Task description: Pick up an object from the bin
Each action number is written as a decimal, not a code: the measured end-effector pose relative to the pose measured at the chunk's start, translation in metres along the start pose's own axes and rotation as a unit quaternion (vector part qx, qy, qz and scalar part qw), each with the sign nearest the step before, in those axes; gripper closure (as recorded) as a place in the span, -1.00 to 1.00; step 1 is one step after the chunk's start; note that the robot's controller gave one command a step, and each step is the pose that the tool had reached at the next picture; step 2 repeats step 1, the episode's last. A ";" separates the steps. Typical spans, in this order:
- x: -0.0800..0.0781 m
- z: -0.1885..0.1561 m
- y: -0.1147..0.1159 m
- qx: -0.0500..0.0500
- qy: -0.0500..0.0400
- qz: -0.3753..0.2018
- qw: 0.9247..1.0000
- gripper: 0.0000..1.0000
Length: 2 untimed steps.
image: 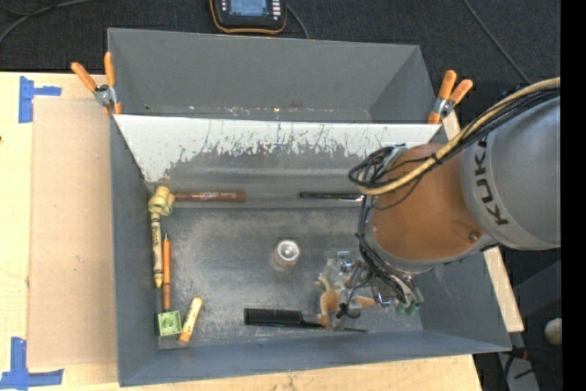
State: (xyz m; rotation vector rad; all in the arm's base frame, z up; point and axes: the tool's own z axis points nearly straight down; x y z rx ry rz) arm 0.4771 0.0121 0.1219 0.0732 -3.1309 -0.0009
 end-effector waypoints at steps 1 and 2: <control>0.001 -0.058 -0.005 0.000 0.003 0.011 1.000 1.00; 0.001 -0.058 -0.005 0.000 0.003 0.011 1.000 1.00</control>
Offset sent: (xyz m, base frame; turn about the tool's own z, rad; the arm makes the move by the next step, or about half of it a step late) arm 0.0051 0.0204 0.1128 0.0115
